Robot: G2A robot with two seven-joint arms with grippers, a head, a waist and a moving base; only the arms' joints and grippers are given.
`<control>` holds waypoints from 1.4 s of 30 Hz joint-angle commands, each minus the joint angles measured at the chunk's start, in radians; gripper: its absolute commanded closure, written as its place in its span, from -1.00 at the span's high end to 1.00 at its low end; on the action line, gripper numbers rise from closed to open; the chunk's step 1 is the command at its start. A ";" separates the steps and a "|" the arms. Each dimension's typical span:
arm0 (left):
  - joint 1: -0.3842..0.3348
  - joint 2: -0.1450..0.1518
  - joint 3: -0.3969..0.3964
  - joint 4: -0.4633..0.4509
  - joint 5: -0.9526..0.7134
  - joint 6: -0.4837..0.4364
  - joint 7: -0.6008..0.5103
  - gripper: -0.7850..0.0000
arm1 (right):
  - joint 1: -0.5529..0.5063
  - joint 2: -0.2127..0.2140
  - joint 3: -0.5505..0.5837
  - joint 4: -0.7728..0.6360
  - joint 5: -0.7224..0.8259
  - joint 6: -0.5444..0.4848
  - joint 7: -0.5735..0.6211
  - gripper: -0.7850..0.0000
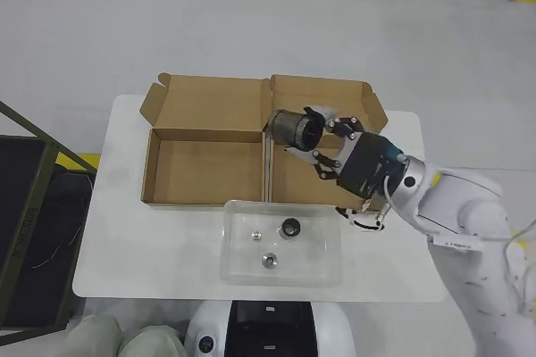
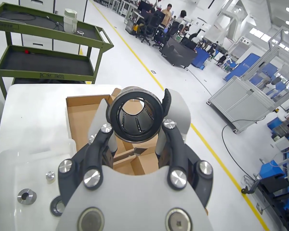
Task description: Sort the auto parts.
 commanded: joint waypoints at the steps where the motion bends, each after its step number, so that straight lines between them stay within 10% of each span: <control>1: 0.000 0.000 0.000 0.000 0.000 0.000 0.000 1.00 | 0.005 -0.003 -0.012 0.037 0.012 0.018 0.006 -1.00; 42: 0.000 0.000 0.000 0.000 0.000 0.000 0.000 1.00 | 0.200 -0.069 -0.253 0.640 0.044 0.145 0.262 -1.00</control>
